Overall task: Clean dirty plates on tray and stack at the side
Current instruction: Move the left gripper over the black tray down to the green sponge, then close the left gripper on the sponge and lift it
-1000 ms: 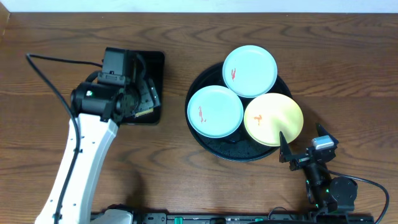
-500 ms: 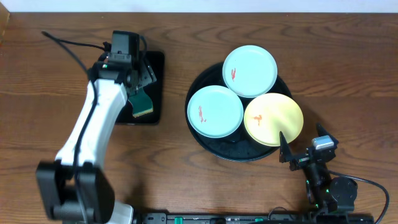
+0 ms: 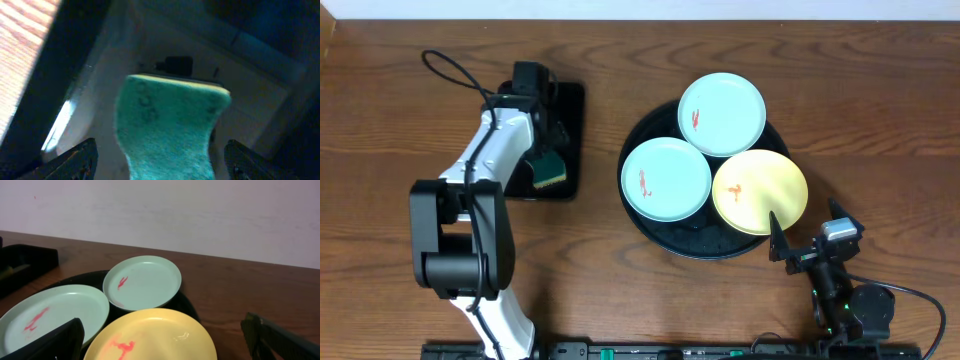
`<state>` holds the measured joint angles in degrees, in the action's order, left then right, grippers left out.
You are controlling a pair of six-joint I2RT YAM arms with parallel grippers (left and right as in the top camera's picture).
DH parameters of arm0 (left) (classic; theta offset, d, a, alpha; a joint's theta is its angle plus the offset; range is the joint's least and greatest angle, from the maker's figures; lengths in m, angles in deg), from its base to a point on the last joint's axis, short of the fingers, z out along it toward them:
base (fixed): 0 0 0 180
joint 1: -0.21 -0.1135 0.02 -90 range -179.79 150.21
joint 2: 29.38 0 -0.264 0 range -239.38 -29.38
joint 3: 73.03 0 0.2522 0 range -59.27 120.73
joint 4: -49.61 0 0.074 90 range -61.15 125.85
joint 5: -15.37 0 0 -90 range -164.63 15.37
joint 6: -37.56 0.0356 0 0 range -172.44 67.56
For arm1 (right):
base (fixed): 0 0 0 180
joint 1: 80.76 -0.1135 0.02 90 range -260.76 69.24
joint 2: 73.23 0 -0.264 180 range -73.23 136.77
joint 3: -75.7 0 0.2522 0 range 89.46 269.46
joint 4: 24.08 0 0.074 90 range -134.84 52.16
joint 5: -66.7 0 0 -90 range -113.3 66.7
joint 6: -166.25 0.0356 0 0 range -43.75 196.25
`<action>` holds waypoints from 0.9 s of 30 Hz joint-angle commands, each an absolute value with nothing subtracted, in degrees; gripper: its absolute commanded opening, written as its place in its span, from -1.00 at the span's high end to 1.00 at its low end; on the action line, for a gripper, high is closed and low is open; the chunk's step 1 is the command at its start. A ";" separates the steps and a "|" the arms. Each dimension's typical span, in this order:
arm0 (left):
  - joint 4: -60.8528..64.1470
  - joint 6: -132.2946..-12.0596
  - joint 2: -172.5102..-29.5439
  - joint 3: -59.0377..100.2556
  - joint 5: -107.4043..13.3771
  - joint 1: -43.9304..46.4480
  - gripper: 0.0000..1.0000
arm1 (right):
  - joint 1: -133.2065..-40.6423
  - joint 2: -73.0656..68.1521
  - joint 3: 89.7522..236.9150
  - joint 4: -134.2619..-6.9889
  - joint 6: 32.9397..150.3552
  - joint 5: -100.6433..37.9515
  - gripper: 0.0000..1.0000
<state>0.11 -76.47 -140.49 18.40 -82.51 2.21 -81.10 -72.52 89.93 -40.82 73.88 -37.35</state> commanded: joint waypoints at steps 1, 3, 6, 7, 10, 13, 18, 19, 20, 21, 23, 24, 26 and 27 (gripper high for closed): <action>-0.16 -76.78 -140.75 18.51 -83.01 0.72 -0.63 | -81.51 -72.85 89.80 -41.04 73.18 -37.08 -0.99; -0.07 -76.76 -140.75 18.16 -81.13 0.22 -0.63 | -81.51 -72.85 89.82 -41.04 73.18 -37.08 -0.98; 0.35 -76.73 -140.75 17.75 -76.06 0.11 -0.64 | -81.51 -72.85 89.82 -41.04 73.18 -37.08 -0.99; 0.43 -76.76 -140.75 17.75 -74.62 0.13 -0.63 | -81.51 -72.85 89.80 -41.04 73.18 -37.08 -0.98; 1.07 -76.73 -140.75 17.75 -71.12 0.24 -0.63 | -81.51 -72.85 89.80 -41.04 73.18 -37.08 -0.98; 1.24 -76.73 -140.75 17.75 -70.73 0.24 -0.63 | -81.51 -72.85 89.80 -41.04 73.18 -37.08 -0.99; 1.29 -76.71 -140.75 17.18 -70.86 0.22 -0.63 | -81.51 -72.85 89.80 -41.04 73.18 -37.08 -0.99; 1.26 -76.69 -140.75 16.94 -71.45 0.22 -0.63 | -81.51 -72.85 89.80 -41.04 73.18 -37.08 -0.98; 1.24 -76.58 -140.75 16.78 -72.46 0.22 -0.63 | -81.51 -72.85 89.80 -41.04 73.18 -37.08 -0.99; 1.20 -76.28 -140.75 16.59 -73.57 0.22 -0.63 | -81.51 -72.85 89.80 -41.04 73.18 -37.08 -0.99; 1.05 -76.28 -140.75 16.06 -75.43 0.22 -0.64 | -81.51 -72.85 89.80 -41.04 73.18 -37.08 -0.99; 1.05 -76.28 -140.75 15.78 -75.52 0.22 -0.63 | -81.51 -72.85 89.80 -41.04 73.18 -37.08 -0.98; 1.26 -76.30 -140.75 15.04 -75.49 0.22 -0.63 | -81.51 -72.85 89.82 -41.04 73.18 -37.08 -0.98; 1.29 -76.32 -140.75 14.82 -75.49 0.22 -0.63 | -81.51 -72.85 89.80 -41.04 73.18 -37.08 -0.99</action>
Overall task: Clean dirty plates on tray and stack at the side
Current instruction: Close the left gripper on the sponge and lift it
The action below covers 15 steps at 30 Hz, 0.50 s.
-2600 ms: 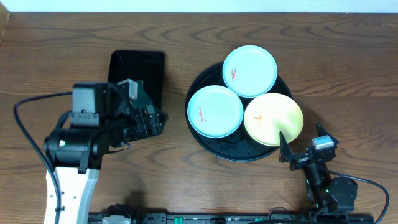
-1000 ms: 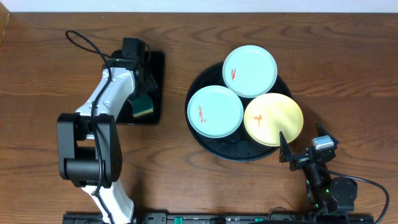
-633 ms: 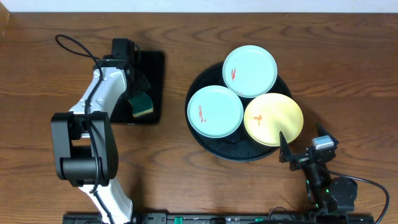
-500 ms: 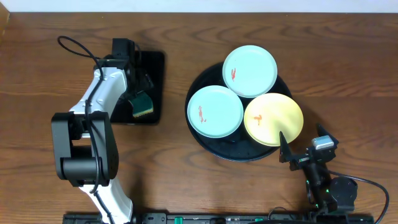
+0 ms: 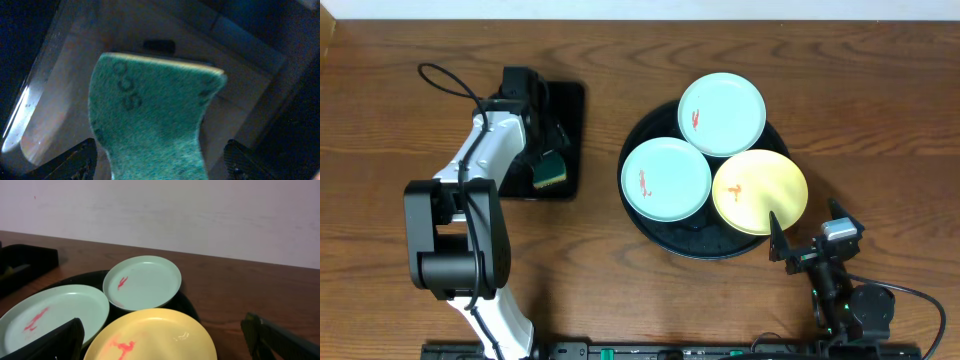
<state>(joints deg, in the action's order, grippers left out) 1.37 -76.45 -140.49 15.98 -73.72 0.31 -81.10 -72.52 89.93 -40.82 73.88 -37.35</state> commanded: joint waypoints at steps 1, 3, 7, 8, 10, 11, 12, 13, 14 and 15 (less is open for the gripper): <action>1.31 -76.32 -140.75 14.60 -75.47 0.24 -0.63 | -81.51 -72.85 89.80 -41.04 73.18 -37.08 -0.98; 1.68 -76.32 -140.77 14.01 -75.47 0.24 -0.63 | -81.51 -72.85 89.80 -41.04 73.18 -37.08 -0.98; 1.75 -76.32 -140.77 13.42 -75.47 0.22 -0.63 | -81.51 -72.85 89.80 -41.04 73.18 -37.08 -0.98; 1.77 -76.32 -140.77 13.27 -75.47 0.22 -0.61 | -81.51 -72.85 89.80 -41.04 73.18 -37.08 -0.98; 1.88 -76.30 -140.77 13.13 -75.49 0.22 -0.56 | -81.51 -72.85 89.82 -41.04 73.18 -37.08 -0.99; 1.92 -76.30 -140.77 13.09 -75.49 0.22 -0.55 | -81.51 -72.85 89.80 -41.04 73.18 -37.08 -0.99; 1.92 -76.32 -140.77 13.07 -75.49 0.22 -0.54 | -81.51 -72.85 89.80 -41.04 73.18 -37.08 -0.98; 1.92 -76.30 -140.77 13.05 -75.49 0.22 -0.54 | -81.51 -72.85 89.80 -41.04 73.18 -37.08 -0.99; 1.92 -76.30 -140.80 13.02 -75.49 0.22 -0.54 | -81.51 -72.85 89.80 -41.04 73.18 -37.08 -0.98; 1.96 -76.30 -140.86 12.94 -75.47 0.22 -0.54 | -81.51 -72.85 89.80 -41.04 73.18 -37.08 -0.99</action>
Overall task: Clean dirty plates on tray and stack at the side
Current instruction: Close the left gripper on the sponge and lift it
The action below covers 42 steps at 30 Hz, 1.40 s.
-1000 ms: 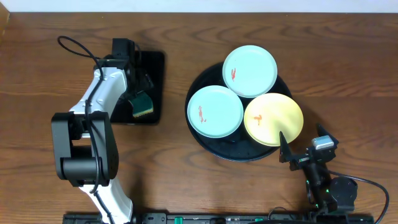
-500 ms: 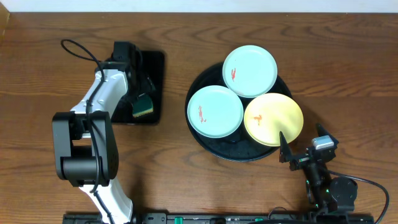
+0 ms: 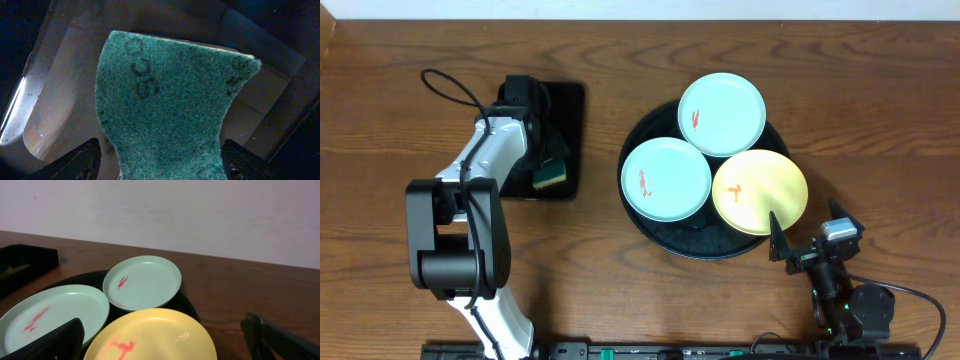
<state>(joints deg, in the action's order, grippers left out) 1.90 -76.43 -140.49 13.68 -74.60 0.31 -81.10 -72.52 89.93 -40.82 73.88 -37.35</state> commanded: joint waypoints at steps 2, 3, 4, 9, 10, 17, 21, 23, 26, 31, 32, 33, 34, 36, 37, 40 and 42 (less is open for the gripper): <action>2.38 -76.30 -141.12 12.63 -75.49 0.22 -0.54 | -81.51 -72.85 89.80 -41.04 73.18 -37.08 -0.99; 2.60 -76.30 -141.32 12.41 -75.49 0.22 -0.54 | -81.51 -72.85 89.80 -41.04 73.18 -37.08 -0.98; 2.77 -76.25 -141.58 12.24 -75.49 0.22 -0.54 | -81.51 -72.85 89.82 -41.04 73.18 -37.08 -0.98; 2.97 -76.08 -142.57 12.19 -75.52 0.22 -0.22 | -81.51 -72.80 89.80 -41.04 73.18 -37.08 -0.98; 3.01 -76.10 -142.54 12.19 -75.52 0.22 -0.10 | -81.51 -72.80 89.80 -41.04 73.18 -37.08 -0.98; 3.87 -76.10 -142.17 12.30 -75.49 0.22 0.63 | -81.51 -72.78 89.80 -41.04 73.18 -37.08 -0.98; 3.82 -76.10 -140.47 12.33 -75.47 0.22 0.85 | -81.51 -72.78 89.80 -41.04 73.18 -37.08 -0.99; 3.84 -76.10 -138.83 12.33 -75.47 0.22 0.85 | -81.51 -72.78 89.80 -41.04 73.18 -37.08 -0.99; 4.04 -76.12 -135.70 12.33 -75.47 0.22 0.85 | -81.51 -72.78 89.80 -41.04 73.18 -37.08 -0.98; 5.16 -76.12 -128.18 12.33 -75.23 0.22 0.85 | -81.51 -72.78 89.80 -41.04 73.18 -37.08 -0.98; 5.35 -76.12 -126.52 12.33 -75.23 0.24 0.85 | -81.51 -72.78 89.80 -41.04 73.18 -37.06 -0.98; 5.48 -76.12 -124.86 12.33 -75.23 0.24 0.85 | -81.51 -72.78 89.80 -41.04 73.18 -37.08 -0.98; 5.68 -76.12 -123.20 12.33 -75.21 0.24 0.85 | -81.51 -72.78 89.80 -41.04 73.18 -37.08 -0.98; 6.38 -76.12 -120.16 12.33 -75.21 0.22 0.85 | -81.51 -72.78 89.80 -41.02 73.18 -37.08 -0.99; 6.73 -76.12 -118.81 12.33 -75.21 0.22 0.85 | -81.51 -72.78 89.80 -41.04 73.18 -37.08 -0.98; 8.26 -76.12 -115.62 12.33 -75.17 0.24 0.85 | -81.51 -72.78 89.80 -41.04 73.18 -37.08 -0.99; 9.24 -76.14 -114.59 12.33 -75.12 0.22 0.85 | -81.51 -72.78 89.80 -41.04 73.18 -37.08 -0.99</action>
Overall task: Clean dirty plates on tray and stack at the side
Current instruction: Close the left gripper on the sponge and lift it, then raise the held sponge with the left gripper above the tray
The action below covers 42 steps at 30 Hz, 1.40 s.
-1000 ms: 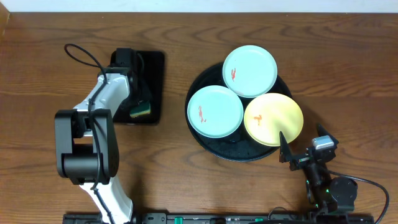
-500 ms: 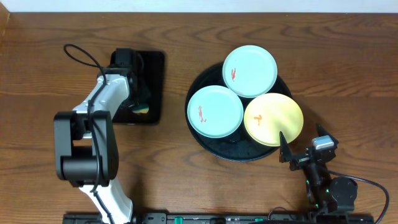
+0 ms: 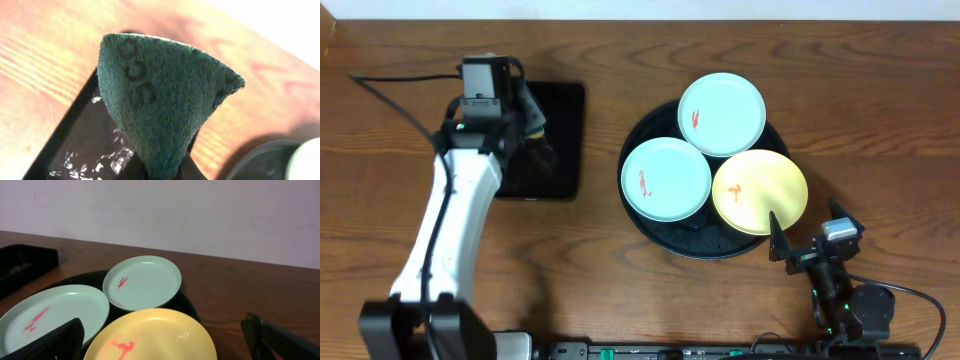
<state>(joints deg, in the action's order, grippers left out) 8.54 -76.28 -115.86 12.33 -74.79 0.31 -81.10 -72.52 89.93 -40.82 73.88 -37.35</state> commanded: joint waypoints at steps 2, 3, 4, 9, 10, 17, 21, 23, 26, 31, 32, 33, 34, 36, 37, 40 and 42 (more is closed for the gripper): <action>10.23 -76.14 -114.61 12.30 -75.12 0.24 0.85 | -81.51 -72.78 89.80 -41.04 73.18 -37.08 -0.99; 10.68 -76.14 -114.94 12.30 -75.12 0.22 0.85 | -81.51 -72.78 89.80 -41.04 73.18 -37.08 -0.98; 11.08 -76.14 -115.33 12.30 -75.12 0.22 0.85 | -81.51 -72.78 89.80 -41.04 73.18 -37.08 -0.98; 15.01 -76.10 -120.58 12.11 -75.30 0.22 0.85 | -81.51 -72.78 89.80 -41.04 73.18 -37.08 -0.99; 16.11 -76.08 -122.17 12.11 -75.34 0.22 0.85 | -81.51 -72.78 89.80 -41.04 73.18 -37.08 -0.99; 23.43 -71.71 -130.13 12.11 -75.30 0.11 0.80 | -81.51 -72.78 89.80 -41.04 73.18 -37.08 -0.98; 25.74 -71.29 -128.88 12.11 -75.30 0.09 0.83 | -81.51 -72.78 89.80 -41.04 73.18 -37.08 -0.98; 26.82 -71.10 -127.44 12.11 -75.30 0.02 0.83 | -81.51 -72.78 89.82 -41.04 73.18 -37.08 -0.98; 28.59 -71.10 -124.82 12.11 -75.30 0.00 0.85 | -81.51 -72.78 89.80 -41.04 73.18 -37.08 -0.99; 30.42 -71.10 -120.34 12.11 -75.27 0.00 0.85 | -81.51 -72.78 89.80 -41.04 73.18 -37.08 -0.99; 30.64 -71.10 -119.49 12.11 -75.27 0.00 0.85 | -81.51 -72.78 89.80 -41.04 73.18 -37.08 -0.98; 30.88 -71.07 -118.94 12.11 -75.27 0.00 0.85 | -81.51 -72.76 89.80 -41.04 73.18 -37.08 -0.98; 31.23 -71.07 -118.37 12.11 -75.27 0.00 0.85 | -81.51 -72.76 89.80 -41.04 73.18 -37.08 -0.98; 32.30 -71.07 -117.45 12.11 -75.27 0.00 0.85 | -81.51 -72.74 89.80 -41.04 73.18 -37.06 -0.98; 32.76 -71.07 -117.10 12.11 -75.30 0.00 0.85 | -81.51 -72.74 89.80 -41.04 73.18 -37.08 -0.98; 33.74 -71.07 -116.47 12.11 -75.27 0.00 0.85 | -81.51 -72.74 89.80 -41.04 73.18 -37.08 -0.98; 33.59 -71.07 -116.67 12.11 -75.30 0.00 0.85 | -81.51 -72.74 89.82 -41.04 73.18 -37.08 -0.99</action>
